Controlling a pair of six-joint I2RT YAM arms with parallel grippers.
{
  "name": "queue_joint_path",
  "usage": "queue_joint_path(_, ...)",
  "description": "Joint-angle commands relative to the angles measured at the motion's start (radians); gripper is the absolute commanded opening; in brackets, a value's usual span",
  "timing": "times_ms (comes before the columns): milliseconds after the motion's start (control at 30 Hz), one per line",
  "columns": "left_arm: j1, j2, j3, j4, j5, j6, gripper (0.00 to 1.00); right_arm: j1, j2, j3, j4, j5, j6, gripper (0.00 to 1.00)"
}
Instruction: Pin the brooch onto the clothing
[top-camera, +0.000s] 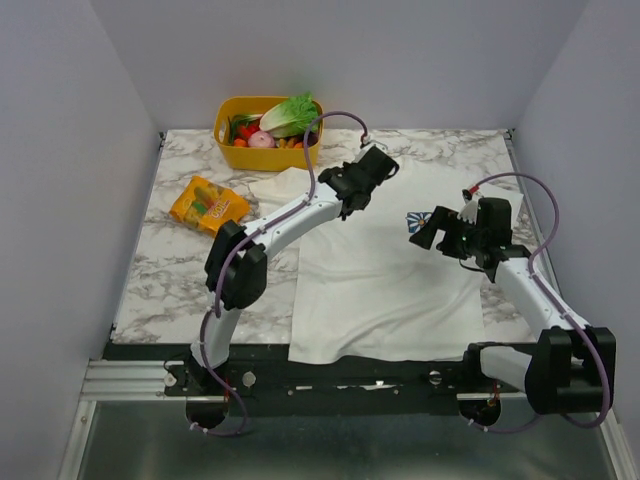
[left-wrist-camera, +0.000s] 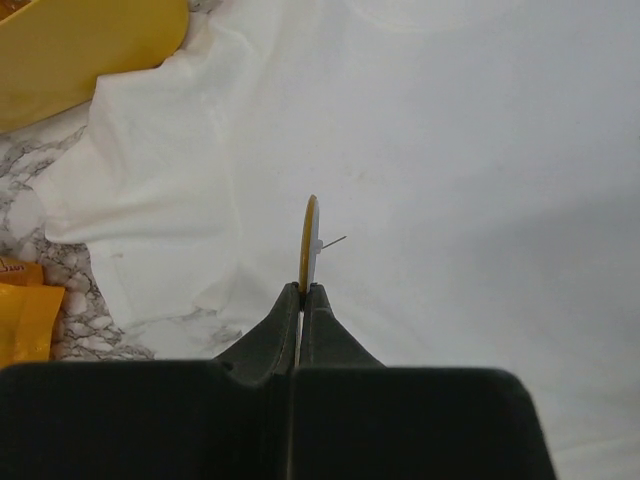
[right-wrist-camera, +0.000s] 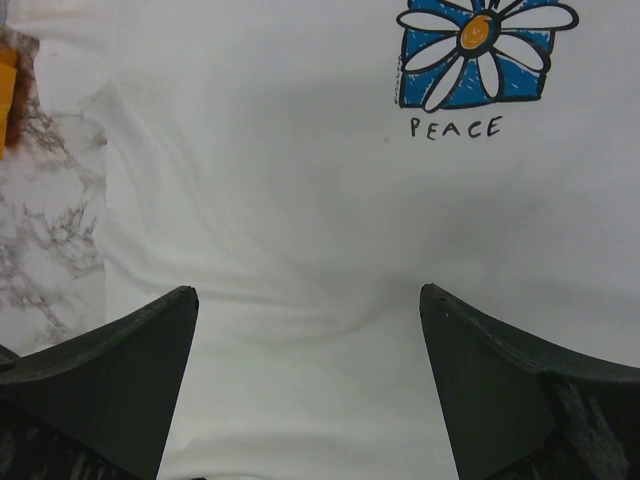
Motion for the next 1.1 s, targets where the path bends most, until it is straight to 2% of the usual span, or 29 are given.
queue_joint_path(0,0.026,0.135,0.118,-0.062,-0.093,0.05,0.0,-0.013,0.009,0.004,0.036,-0.058,0.024,1.0)
queue_joint_path(200,0.046,0.256,0.215,-0.08,-0.118,0.062,0.0,-0.013,-0.026,0.013,0.039,-0.072,0.014,1.0)
queue_joint_path(433,0.047,0.296,0.256,-0.08,-0.136,0.082,0.0,-0.012,-0.081,-0.003,0.045,-0.058,0.007,1.0)
queue_joint_path(800,0.075,0.414,0.345,-0.123,-0.179,0.119,0.0,-0.012,-0.074,-0.005,0.053,-0.056,0.02,1.0)
queue_joint_path(1067,0.082,0.536,0.516,-0.223,-0.262,0.105,0.0,-0.012,-0.071,-0.007,0.048,-0.026,0.029,1.0)
